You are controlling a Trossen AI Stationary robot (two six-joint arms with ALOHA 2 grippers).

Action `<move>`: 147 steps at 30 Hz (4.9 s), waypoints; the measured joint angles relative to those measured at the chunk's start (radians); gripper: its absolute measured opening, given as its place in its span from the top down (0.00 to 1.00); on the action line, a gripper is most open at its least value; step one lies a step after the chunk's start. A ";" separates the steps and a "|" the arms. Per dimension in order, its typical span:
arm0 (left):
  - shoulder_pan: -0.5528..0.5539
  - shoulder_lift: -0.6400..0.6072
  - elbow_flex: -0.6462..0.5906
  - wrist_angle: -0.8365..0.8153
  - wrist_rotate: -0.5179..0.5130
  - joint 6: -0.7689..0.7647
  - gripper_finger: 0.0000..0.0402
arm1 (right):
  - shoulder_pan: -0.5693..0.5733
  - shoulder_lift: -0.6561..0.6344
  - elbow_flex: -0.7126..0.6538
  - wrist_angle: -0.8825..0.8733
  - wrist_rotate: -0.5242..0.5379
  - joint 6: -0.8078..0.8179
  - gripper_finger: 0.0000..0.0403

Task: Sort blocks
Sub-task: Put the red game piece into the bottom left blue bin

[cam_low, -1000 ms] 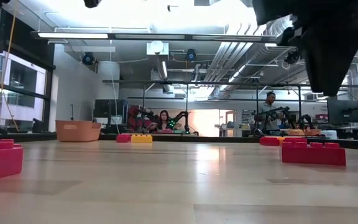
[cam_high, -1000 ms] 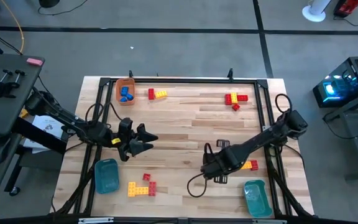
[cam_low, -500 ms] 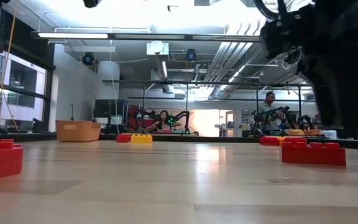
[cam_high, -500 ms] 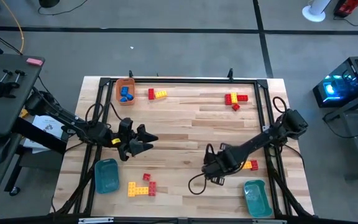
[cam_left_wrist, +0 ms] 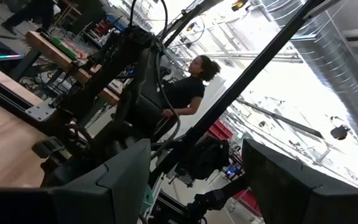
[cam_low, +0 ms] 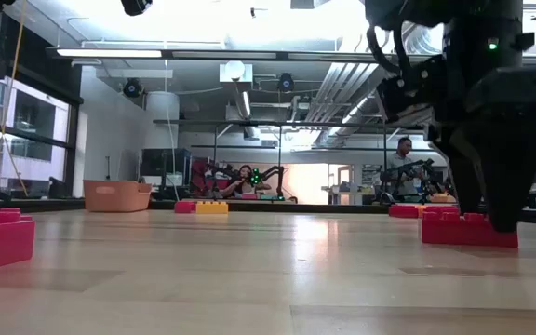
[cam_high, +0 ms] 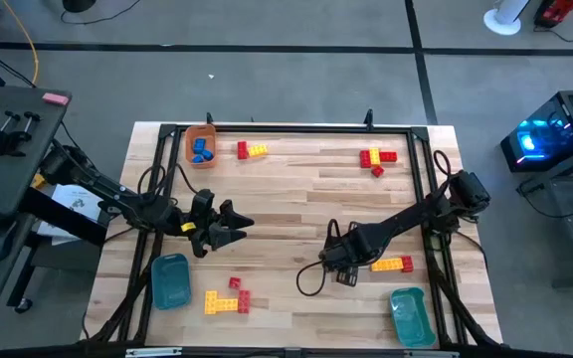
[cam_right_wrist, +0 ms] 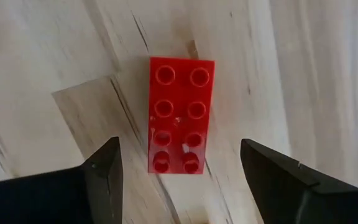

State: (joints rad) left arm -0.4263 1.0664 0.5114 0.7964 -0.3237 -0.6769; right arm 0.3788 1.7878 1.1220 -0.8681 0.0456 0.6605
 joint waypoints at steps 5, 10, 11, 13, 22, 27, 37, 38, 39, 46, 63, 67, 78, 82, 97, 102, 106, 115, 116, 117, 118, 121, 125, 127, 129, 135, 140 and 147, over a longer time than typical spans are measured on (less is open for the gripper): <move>0.000 0.000 0.000 -0.022 0.000 0.000 0.40 | -0.012 0.000 -0.051 0.073 0.002 -0.001 0.44; 0.000 0.000 0.000 -0.029 -0.016 0.000 0.40 | -0.012 -0.006 -0.087 0.083 -0.009 0.042 0.54; 0.000 0.000 0.000 -0.039 -0.033 0.006 0.40 | -0.010 -0.006 -0.087 0.083 -0.009 0.042 0.60; 0.000 0.000 0.000 -0.073 -0.077 0.040 0.40 | -0.010 -0.005 -0.082 0.087 -0.009 0.044 0.71; 0.001 0.000 0.020 -0.125 -0.115 0.176 0.40 | -0.013 -0.028 0.062 0.059 0.028 0.000 0.96; -0.003 0.000 0.191 -0.425 -0.082 0.457 0.40 | -0.012 -0.095 0.229 0.062 0.112 -0.047 0.98; -0.063 0.161 0.586 -1.019 -0.055 1.256 0.40 | -0.075 -0.125 0.516 0.161 -0.136 -0.172 1.00; -0.071 0.186 0.607 -1.015 -0.055 1.325 0.40 | -0.085 -0.124 0.522 0.162 -0.155 -0.172 1.00; -0.078 0.208 0.623 -1.007 -0.055 1.392 0.40 | -0.093 -0.123 0.525 0.162 -0.168 -0.171 1.00; -0.093 0.351 0.664 -0.857 -0.142 1.618 0.40 | -0.124 -0.115 0.527 0.179 -0.250 -0.138 1.00; -0.082 0.441 0.663 -0.781 -0.053 1.535 0.40 | -0.116 -0.068 0.524 0.217 -0.343 -0.138 1.00; -0.077 0.442 0.663 -0.791 0.013 1.460 0.40 | -0.117 -0.068 0.525 0.258 -0.343 -0.145 1.00; -0.082 0.443 0.662 -0.754 0.035 1.397 0.78 | -0.117 -0.068 0.525 0.283 -0.351 -0.138 1.00; -0.083 0.442 0.662 -0.754 0.030 1.353 0.86 | -0.117 -0.068 0.534 0.277 -0.341 -0.120 1.00; 0.043 0.273 0.625 -1.785 -0.570 0.442 0.86 | -0.175 -0.069 0.899 -0.130 -0.087 -0.173 0.66; 0.309 0.121 0.423 -2.095 -0.572 -0.175 0.86 | -0.168 -0.069 0.947 -0.160 -0.031 -0.192 0.65; 0.554 0.016 0.278 -1.948 -0.403 -0.093 0.86 | -0.169 -0.069 0.945 -0.166 -0.029 -0.189 0.65; 0.637 -0.080 0.272 -1.839 0.193 0.042 0.86 | -0.163 -0.069 0.945 -0.190 -0.031 -0.164 0.65; 0.596 -0.100 0.277 -1.842 0.261 0.020 0.86 | -0.162 -0.069 0.945 -0.197 -0.031 -0.164 0.65; 0.547 -0.121 0.284 -1.844 0.324 -0.008 0.86 | -0.159 -0.069 0.945 -0.200 -0.031 -0.164 0.65; 0.493 -0.138 0.291 -1.849 0.382 -0.043 0.86 | -0.156 -0.069 0.944 -0.203 -0.031 -0.165 0.65; 0.275 -0.178 0.313 -1.905 0.459 -0.218 0.86 | -0.154 -0.069 0.944 -0.205 -0.036 -0.170 0.65; -0.058 -0.169 0.333 -1.947 0.469 -0.508 0.86 | -0.155 -0.069 0.944 -0.205 -0.035 -0.177 0.65; -0.211 -0.147 0.342 -1.946 0.471 -0.644 0.86 | -0.156 -0.069 0.944 -0.205 -0.034 -0.195 0.65; -0.333 -0.118 0.343 -1.946 0.470 -0.764 0.86 | -0.155 -0.069 0.944 -0.205 -0.034 -0.200 0.65; -0.537 -0.019 0.343 -1.947 0.469 -0.942 0.86 | -0.155 -0.069 0.944 -0.205 -0.034 -0.217 0.65; -0.551 0.042 0.343 -1.847 0.427 -0.872 0.82 | -0.155 -0.069 0.944 -0.205 -0.034 -0.224 0.65; -0.550 0.107 0.343 -1.716 0.434 -0.794 0.58 | -0.154 -0.069 0.944 -0.205 -0.034 -0.210 0.65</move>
State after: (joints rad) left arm -0.9768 1.1739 0.8539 -0.9195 0.1099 -1.4712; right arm 0.2253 1.7191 2.0655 -1.0732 0.0113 0.4503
